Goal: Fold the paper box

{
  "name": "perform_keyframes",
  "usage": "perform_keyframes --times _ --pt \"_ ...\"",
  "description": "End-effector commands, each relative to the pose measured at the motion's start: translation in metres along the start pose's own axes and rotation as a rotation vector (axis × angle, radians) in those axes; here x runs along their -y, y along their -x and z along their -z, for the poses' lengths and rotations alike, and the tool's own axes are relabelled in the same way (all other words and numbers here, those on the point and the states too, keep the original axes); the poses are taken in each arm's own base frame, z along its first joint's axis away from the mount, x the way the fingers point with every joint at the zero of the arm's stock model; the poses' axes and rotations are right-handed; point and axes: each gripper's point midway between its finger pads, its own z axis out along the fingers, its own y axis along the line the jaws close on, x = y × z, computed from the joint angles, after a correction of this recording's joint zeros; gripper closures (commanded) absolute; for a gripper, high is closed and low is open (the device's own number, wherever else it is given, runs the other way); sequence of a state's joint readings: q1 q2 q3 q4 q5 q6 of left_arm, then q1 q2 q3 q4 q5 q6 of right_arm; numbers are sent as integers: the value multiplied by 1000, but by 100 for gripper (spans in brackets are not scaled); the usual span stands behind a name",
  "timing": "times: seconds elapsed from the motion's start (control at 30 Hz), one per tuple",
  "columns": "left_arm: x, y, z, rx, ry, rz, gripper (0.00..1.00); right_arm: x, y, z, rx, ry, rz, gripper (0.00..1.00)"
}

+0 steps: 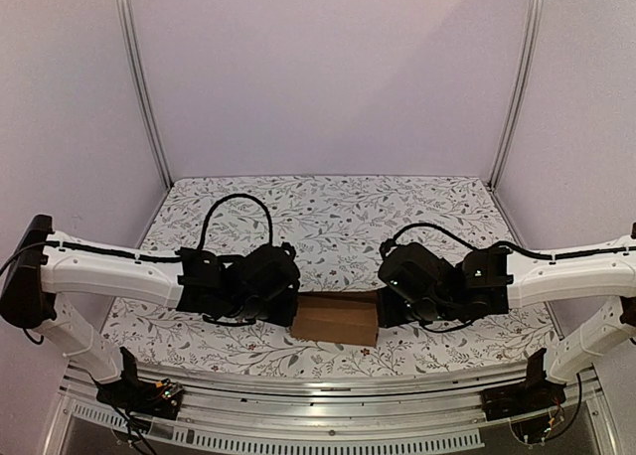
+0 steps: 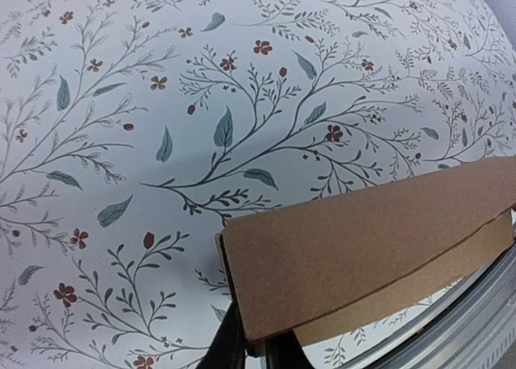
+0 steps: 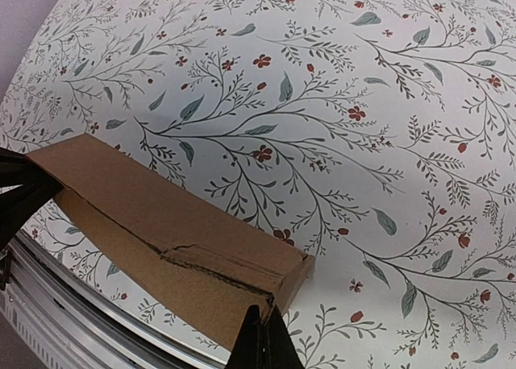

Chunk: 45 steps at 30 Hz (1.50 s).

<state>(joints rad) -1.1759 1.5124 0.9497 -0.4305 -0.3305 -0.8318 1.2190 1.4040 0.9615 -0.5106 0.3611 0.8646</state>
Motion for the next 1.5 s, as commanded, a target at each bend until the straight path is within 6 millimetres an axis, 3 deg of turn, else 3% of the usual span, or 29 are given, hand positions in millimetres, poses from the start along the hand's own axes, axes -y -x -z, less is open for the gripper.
perform_keyframes --times 0.0,0.73,1.47 --pt "13 -46 -14 -148 -31 -69 91 -38 19 16 51 161 -57 100" --pt "13 -51 -18 -154 -17 -87 98 -53 29 23 49 222 -138 100" --pt "15 -52 -18 -151 -22 -102 100 -70 33 16 39 267 -214 100"
